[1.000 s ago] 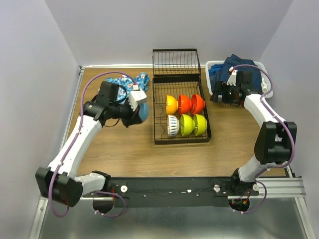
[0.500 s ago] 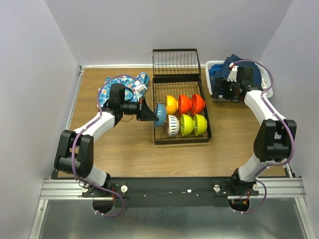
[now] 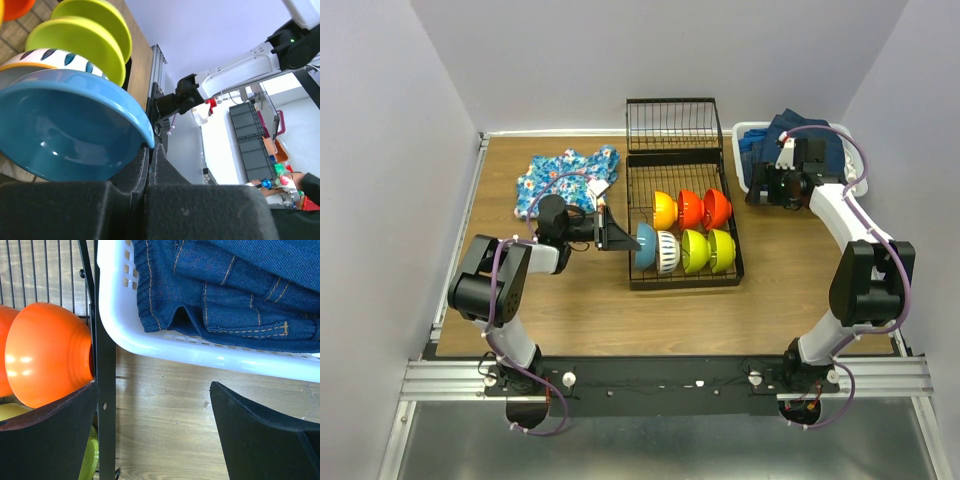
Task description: Load the bowls into the dish rack
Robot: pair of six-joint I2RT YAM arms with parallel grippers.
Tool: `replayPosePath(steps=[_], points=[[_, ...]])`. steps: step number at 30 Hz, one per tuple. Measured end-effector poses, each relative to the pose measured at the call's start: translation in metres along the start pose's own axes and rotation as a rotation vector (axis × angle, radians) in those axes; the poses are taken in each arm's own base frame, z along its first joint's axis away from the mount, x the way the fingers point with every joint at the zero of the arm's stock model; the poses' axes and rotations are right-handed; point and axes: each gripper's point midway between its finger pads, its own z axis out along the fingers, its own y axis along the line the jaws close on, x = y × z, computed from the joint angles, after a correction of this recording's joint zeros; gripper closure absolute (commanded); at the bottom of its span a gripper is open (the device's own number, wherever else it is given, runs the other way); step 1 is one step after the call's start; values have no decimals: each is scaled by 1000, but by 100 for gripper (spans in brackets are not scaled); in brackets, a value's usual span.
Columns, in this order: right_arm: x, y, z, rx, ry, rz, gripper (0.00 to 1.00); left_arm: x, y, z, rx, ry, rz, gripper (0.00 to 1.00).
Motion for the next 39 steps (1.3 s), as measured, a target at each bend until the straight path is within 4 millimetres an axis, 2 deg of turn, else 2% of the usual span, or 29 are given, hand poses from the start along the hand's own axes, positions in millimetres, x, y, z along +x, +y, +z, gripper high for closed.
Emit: replayPosePath(steps=[3, 8, 10, 19, 20, 21, 24, 25, 28, 33, 36, 39], points=[[0, 0, 0, 0, 0, 0, 0, 1, 6, -1, -20, -4, -20, 100], [0, -1, 0, 4, 0, 0, 0, 4, 37, -1, -139, 21, -100, 94], [0, -1, 0, 5, 0, 0, 0, 2, 41, 0, -164, 59, -95, 93], [11, -1, 0, 5, 18, 4, 0, 20, 44, -9, -211, 124, -53, 55], [11, -1, 0, 5, 19, 4, 0, 23, 45, -11, -225, 129, -44, 44], [11, -1, 0, 5, 18, 4, 0, 25, 46, -12, -243, 132, -36, 2], [10, -1, 0, 5, 16, 3, 0, 28, 43, -17, -280, 138, 5, 1], [10, -1, 0, 4, 16, 3, 0, 28, 34, -18, -262, 145, 31, 1], [9, -1, 0, 4, 12, 2, 0, 28, 23, -22, -284, 152, 101, 1], [9, -1, 2, 3, 9, 2, 0, 40, 15, -40, -344, 204, 152, 1], [7, -1, 3, 3, 4, 1, 0, 35, 15, -60, -428, 204, 192, 1], [4, -2, 3, 5, -8, -1, 0, 17, 28, -92, -640, 171, 273, 1]])
